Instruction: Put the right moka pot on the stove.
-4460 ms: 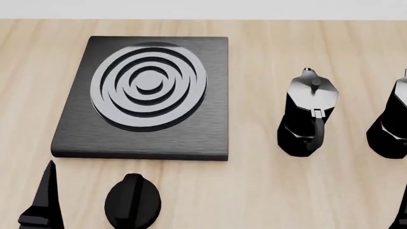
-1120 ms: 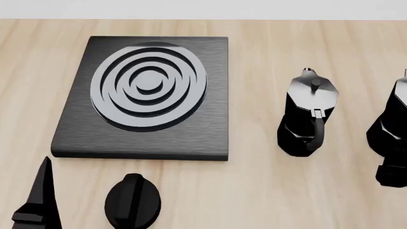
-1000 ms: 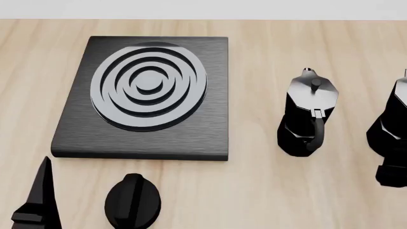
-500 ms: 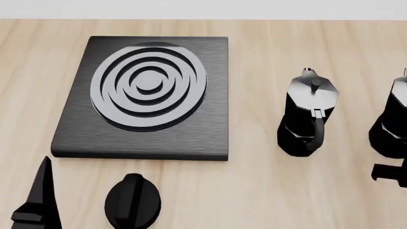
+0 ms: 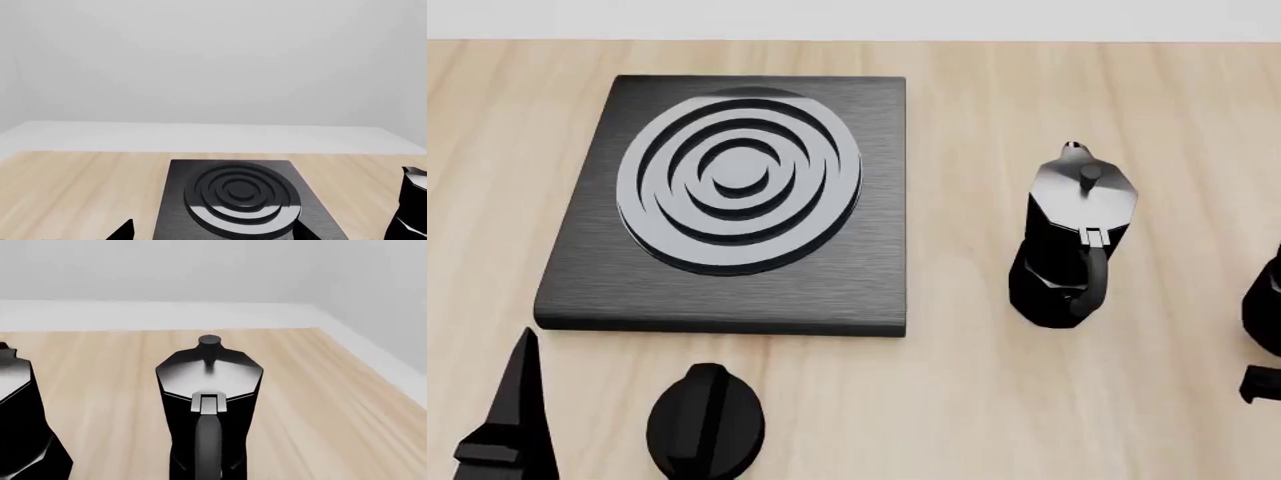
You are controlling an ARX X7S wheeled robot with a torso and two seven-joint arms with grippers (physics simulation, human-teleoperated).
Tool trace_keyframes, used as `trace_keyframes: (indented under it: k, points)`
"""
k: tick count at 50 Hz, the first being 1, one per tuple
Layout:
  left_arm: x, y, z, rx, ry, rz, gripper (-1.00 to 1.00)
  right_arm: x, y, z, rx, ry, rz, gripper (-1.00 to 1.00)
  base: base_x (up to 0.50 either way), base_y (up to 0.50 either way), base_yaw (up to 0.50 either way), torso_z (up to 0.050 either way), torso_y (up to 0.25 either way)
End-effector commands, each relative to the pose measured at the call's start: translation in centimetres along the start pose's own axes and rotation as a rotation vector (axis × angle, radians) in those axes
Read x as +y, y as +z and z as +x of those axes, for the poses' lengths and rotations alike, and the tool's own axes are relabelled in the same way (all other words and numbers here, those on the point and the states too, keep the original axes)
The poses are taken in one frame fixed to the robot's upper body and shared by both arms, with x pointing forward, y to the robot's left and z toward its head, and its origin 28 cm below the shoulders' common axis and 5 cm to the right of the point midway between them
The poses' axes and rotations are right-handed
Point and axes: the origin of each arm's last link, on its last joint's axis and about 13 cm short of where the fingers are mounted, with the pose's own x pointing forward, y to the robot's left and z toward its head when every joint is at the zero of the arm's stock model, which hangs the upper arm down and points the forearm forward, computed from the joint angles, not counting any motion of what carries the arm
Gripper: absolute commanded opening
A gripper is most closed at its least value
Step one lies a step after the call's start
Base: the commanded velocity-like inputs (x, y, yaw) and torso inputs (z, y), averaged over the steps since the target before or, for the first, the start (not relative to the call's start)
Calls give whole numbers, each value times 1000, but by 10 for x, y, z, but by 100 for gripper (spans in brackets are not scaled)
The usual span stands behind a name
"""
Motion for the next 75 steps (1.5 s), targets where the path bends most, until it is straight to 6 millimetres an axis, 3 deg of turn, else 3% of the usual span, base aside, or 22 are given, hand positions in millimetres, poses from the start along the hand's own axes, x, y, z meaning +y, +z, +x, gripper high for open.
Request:
trace_keyframes:
  k: [1,4,7,17,37,41,55,75]
  points:
    - [0,-1,0,7,1,-5,100,-5,27,-32,-73,-1,-17,-100,0,0,0,0,0]
    - [0,-1,0,8,1,-2,100,-4,21,-43,-75,11,-26,-100,0,0,0,0,0]
    - [0,-1,0,10,3,-1,100,-4,35,-55,-87,7,-22,-100,0,0,0,0,0]
    - [0,-1,0,14,2,2,100,1,42,-87,-106,14,-27,-100,0,0,0,0,2]
    - [0,-1,-1,19,-3,1,100,8,42,-130,-143,23,-16,-100,0,0,0,0,1]
    - [0,-2,0,20,-4,3,100,12,34,-136,-150,33,-22,-100,0,0,0,0,3]
    - [0,-3,0,23,-6,10,100,26,33,-152,-182,90,0,-100,0,0,0,0,1]
    - [0,-2,1,21,-6,2,100,53,35,-150,-194,226,6,-100,0,0,0,0,1]
